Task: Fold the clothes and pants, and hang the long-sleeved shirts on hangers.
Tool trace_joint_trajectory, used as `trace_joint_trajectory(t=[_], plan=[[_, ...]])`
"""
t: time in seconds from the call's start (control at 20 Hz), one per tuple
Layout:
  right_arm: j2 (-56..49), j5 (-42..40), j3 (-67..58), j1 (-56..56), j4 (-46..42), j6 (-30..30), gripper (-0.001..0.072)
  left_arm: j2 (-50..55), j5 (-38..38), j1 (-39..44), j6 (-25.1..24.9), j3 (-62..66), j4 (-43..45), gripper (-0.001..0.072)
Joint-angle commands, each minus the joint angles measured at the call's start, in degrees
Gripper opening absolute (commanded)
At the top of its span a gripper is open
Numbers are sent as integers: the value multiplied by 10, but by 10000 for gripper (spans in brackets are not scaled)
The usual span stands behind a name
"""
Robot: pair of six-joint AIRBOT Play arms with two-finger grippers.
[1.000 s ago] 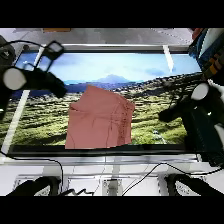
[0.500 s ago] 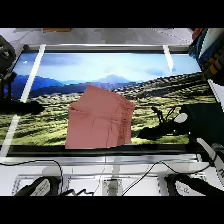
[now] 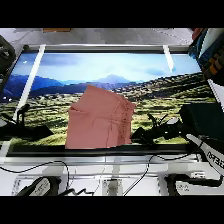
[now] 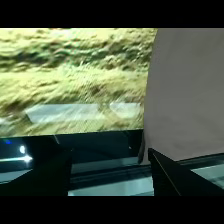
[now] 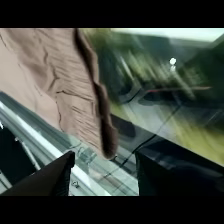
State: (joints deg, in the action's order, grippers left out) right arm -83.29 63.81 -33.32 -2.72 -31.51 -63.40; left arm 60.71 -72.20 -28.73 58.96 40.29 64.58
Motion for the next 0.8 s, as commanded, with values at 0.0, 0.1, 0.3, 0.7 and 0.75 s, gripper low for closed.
trace_joint_trajectory(t=[0.0,0.1,0.3,0.7,0.75], plan=[[-10,-35,1,-38,-2,1,448,0,10,-2,-7,-56,0,538],[-9,-52,-3,-56,-8,3,364,0,10,-2,-10,-77,-1,537],[-9,-51,-33,-55,-9,14,23,1,36,-2,-15,-100,-14,537],[-9,-32,-66,-55,-3,14,21,44,71,67,-37,-112,-54,535],[-9,-31,-66,-55,-3,14,21,53,71,85,-50,-112,-68,535]])
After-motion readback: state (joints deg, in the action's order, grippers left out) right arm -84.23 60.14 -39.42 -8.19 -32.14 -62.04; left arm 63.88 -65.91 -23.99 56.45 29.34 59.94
